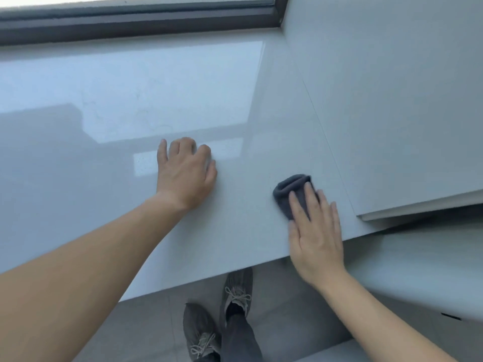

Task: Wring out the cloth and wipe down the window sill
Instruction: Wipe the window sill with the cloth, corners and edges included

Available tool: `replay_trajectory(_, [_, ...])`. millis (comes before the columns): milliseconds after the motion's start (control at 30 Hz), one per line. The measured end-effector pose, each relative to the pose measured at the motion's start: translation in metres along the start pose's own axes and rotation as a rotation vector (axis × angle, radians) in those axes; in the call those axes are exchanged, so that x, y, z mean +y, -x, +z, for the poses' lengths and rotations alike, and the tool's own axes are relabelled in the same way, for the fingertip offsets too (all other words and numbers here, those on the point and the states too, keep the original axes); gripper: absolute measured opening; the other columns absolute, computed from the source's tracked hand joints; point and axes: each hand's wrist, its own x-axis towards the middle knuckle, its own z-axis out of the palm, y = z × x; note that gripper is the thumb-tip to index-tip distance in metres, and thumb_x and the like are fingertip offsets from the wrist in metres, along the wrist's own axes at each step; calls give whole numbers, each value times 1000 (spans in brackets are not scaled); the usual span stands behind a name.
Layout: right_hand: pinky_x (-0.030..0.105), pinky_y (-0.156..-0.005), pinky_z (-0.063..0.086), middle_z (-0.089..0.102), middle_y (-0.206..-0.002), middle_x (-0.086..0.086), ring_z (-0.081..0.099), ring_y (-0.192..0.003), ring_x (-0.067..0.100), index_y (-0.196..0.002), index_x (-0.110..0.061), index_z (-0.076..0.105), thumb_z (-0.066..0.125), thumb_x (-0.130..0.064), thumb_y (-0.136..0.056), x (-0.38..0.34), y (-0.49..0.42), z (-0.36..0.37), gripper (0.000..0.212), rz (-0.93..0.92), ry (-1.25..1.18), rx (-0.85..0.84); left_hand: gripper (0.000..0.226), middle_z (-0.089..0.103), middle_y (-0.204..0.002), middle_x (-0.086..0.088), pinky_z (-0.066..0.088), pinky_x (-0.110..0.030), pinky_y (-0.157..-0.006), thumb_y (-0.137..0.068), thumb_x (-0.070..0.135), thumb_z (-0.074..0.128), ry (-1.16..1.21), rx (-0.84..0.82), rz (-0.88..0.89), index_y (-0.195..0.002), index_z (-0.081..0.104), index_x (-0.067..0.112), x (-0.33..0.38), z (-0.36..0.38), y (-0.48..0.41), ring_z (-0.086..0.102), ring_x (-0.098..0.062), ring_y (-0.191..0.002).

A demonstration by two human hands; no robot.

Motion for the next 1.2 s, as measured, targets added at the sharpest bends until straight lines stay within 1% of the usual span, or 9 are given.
replay_trajectory(100, [50, -122, 10, 15, -165, -1, 11, -152, 25, -153, -25, 33, 36, -27, -96, 1, -7, -1, 56, -175, -43, -36, 30, 49, -129, -11, 8, -48, -121, -97, 31, 44, 51, 62, 3, -115, 61, 15, 0, 0, -18, 40, -32, -127])
replay_trajectory(233, [42, -123, 4, 12, -165, -8, 10, -152, 18, -153, -31, 31, 29, -30, -96, 2, -62, -6, 56, -107, -183, -31, 35, 37, -150, -15, 5, -46, -123, -97, 30, 47, 87, 95, 11, -128, 55, 15, -8, -5, -57, 28, -30, -143])
replay_trajectory(367, [45, -123, 8, 16, -164, -6, 15, -151, 21, -153, -31, 31, 29, -26, -95, -15, -144, -9, 58, -4, -277, 21, 42, 27, -158, -13, 3, -45, -123, -98, 32, 43, 68, 81, 0, -137, 49, 18, -14, -7, -112, 18, -27, -148])
replay_trajectory(467, [48, -121, 12, 24, -162, 1, 22, -148, 28, -149, -32, 38, 37, -21, -94, -27, -199, -6, 57, -52, -186, 78, 49, 14, -164, -9, -1, -45, -123, -99, 37, 35, 15, 32, -26, -146, 37, 24, -19, -6, -154, 6, -25, -152])
replay_trajectory(567, [49, -121, 11, 22, -163, 2, 20, -148, 29, -149, -33, 38, 41, -20, -95, -38, -249, -6, 56, -104, -117, 57, 58, 3, -166, -6, -6, -48, -122, -98, 41, 29, -37, -62, -60, -153, 21, 28, -26, 0, -183, -5, -25, -153])
replay_trajectory(767, [48, -122, 7, 10, -166, 2, 9, -150, 28, -156, -32, 18, 31, -33, -103, -50, -385, -20, 55, 107, 18, 56, 65, 1, -167, -3, -5, -46, -123, -91, 51, 18, -46, -51, -84, -154, 15, 32, -30, 9, -189, -9, -22, -152])
replay_trajectory(967, [43, -115, 15, 5, -166, 0, 6, -151, 23, -157, -25, 15, 22, -36, -104, -56, -444, -25, 54, -112, 204, 18, 68, 0, -167, -3, -6, -46, -123, -90, 53, 18, -43, -49, -79, -155, 16, 32, -33, 9, -192, -11, -21, -152])
replay_trajectory(1100, [41, -117, 16, 6, -166, 7, 12, -149, 25, -157, -15, 12, 26, -31, -103, -41, -451, -30, 58, 127, 198, 21, 68, -1, -167, -2, -6, -47, -123, -91, 53, 18, -28, -55, -71, -156, 16, 32, -33, 8, -192, -13, -20, -152])
replay_trajectory(1200, [42, -118, 14, 3, -166, 12, 8, -150, 27, -157, -9, 10, 27, -33, -103, -59, -445, -30, 61, 152, 216, -3, 68, -2, -167, -2, -6, -47, -122, -91, 53, 18, -40, -54, -78, -156, 15, 32, -33, 8, -193, -13, -20, -152])
